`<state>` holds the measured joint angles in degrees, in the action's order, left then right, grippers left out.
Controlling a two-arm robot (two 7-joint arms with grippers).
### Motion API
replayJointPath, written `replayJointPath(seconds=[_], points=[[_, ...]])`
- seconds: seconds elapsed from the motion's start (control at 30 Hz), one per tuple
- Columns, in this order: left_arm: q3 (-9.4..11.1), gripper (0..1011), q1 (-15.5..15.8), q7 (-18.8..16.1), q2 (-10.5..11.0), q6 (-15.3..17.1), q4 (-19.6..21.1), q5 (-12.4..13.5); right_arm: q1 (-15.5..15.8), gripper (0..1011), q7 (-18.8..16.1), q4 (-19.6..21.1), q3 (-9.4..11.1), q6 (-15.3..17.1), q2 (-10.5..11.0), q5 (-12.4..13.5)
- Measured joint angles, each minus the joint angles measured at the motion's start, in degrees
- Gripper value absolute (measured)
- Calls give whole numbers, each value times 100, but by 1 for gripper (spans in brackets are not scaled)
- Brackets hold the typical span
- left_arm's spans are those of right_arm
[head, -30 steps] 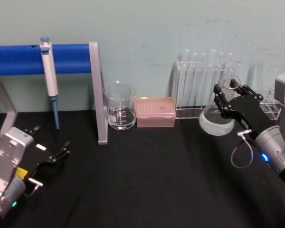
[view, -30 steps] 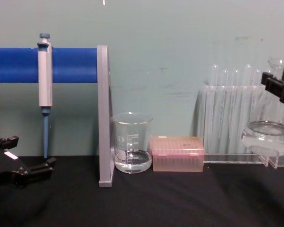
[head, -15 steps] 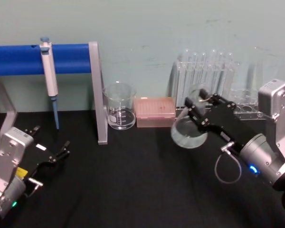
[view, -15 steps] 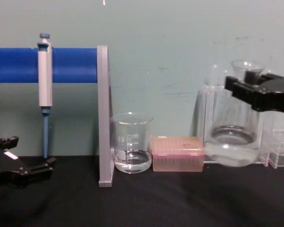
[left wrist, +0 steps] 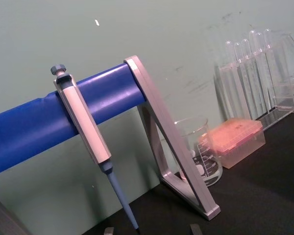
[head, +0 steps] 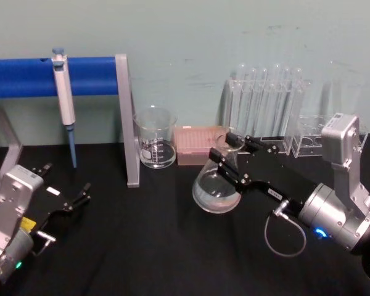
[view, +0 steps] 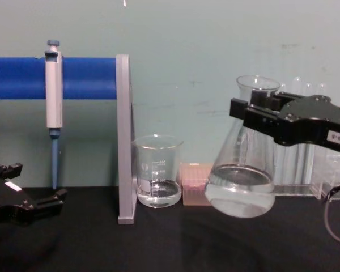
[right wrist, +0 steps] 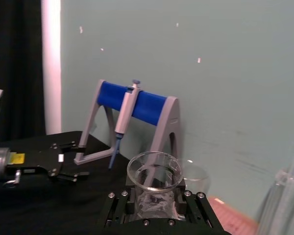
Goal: Grasp the erlenmeyer flask with one hand, shake it three times, then place it back.
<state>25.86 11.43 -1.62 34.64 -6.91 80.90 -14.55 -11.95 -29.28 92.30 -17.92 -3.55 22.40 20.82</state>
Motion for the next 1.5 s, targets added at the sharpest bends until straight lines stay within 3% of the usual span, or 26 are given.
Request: replayJointPath(seconds=[0.47, 0.97, 1.5], points=[[0, 1001, 0, 0, 0, 0, 0, 0, -42, 449, 41, 52, -213, 4, 181, 157], [0, 1001, 0, 0, 0, 0, 0, 0, -129, 449, 139, -20, -326, 19, 223, 237], [0, 1001, 0, 0, 0, 0, 0, 0, -431, 449, 120, -584, -476, 2, 120, 222]])
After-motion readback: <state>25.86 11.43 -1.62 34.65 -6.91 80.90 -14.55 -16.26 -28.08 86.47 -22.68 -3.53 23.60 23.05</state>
